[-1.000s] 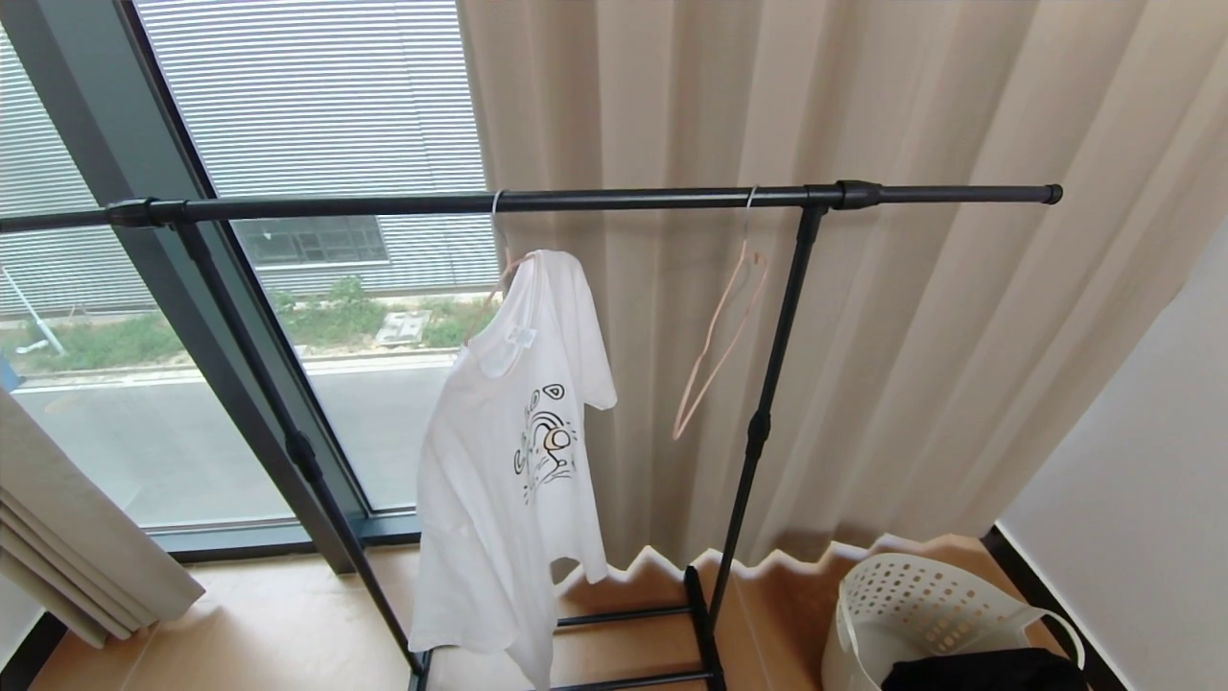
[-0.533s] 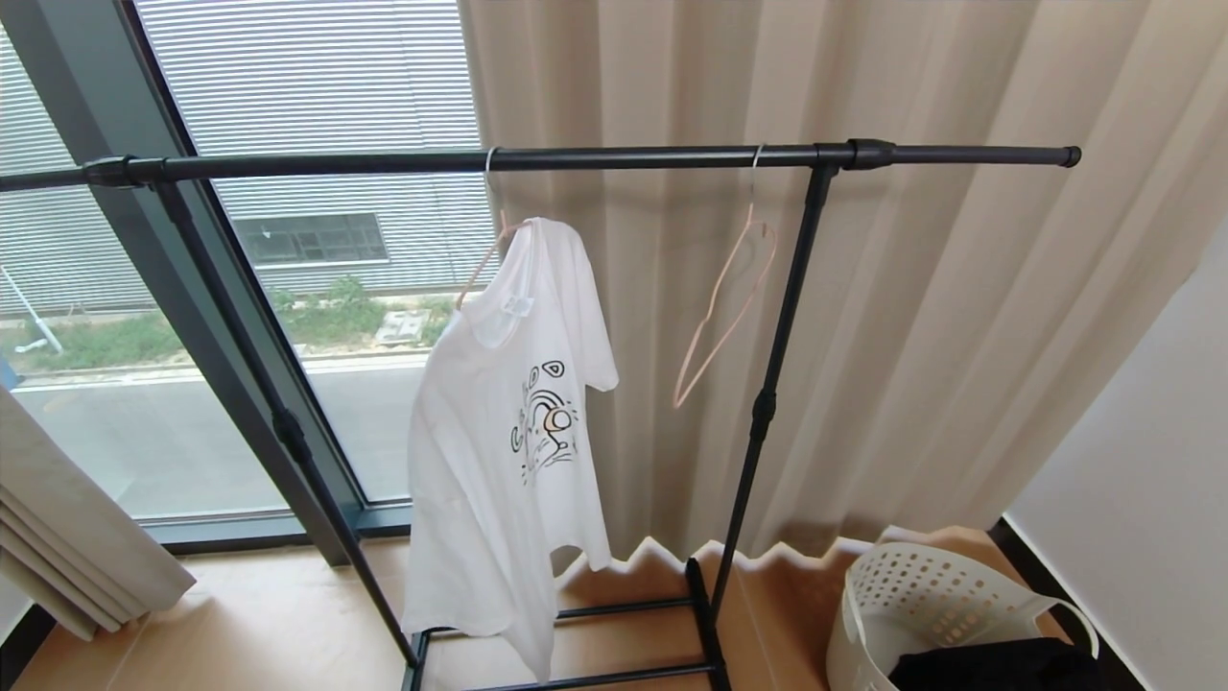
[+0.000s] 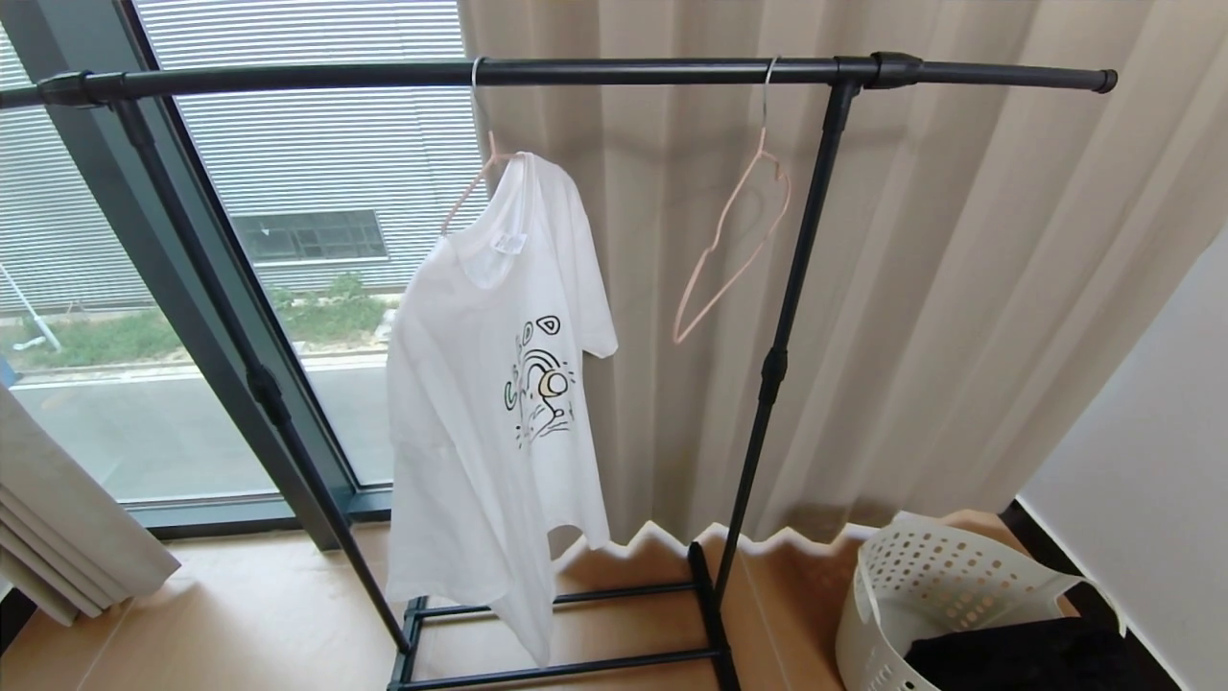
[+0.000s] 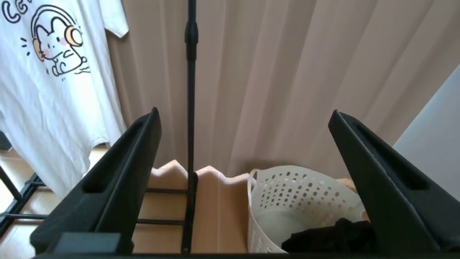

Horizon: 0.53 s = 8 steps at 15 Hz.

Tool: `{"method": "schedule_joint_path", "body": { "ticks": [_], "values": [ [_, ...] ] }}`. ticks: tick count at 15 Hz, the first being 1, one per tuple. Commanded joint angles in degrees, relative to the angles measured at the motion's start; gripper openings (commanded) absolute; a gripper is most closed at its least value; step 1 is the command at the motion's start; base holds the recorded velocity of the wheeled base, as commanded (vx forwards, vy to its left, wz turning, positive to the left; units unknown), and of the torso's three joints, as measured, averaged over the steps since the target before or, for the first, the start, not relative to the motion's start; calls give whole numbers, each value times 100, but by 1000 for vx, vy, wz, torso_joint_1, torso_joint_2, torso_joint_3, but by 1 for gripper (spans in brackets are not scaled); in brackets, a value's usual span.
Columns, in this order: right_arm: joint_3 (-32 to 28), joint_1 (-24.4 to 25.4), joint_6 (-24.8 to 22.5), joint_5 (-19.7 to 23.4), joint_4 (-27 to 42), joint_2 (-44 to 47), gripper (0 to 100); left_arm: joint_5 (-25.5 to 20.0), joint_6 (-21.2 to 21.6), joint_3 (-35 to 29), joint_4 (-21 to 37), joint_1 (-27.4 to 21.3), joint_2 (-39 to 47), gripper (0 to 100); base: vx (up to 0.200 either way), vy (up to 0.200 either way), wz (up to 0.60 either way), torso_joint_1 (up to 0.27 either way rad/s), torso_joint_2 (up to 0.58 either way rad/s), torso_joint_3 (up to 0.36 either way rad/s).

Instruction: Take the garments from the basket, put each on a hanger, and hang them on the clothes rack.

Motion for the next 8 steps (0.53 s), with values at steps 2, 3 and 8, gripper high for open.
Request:
{"method": "schedule_joint_path", "body": {
  "ticks": [2,3,8],
  "values": [
    [0,2,-3,2,-2,9,100,0,2,0,-2,0,7,100,0,0,0,-183,520,334],
    [0,2,-3,2,-2,9,100,0,2,0,-2,0,7,100,0,0,0,-178,520,330],
    [0,2,-3,2,-2,9,100,0,2,0,-2,0,7,100,0,0,0,-153,490,335]
  ]
}}
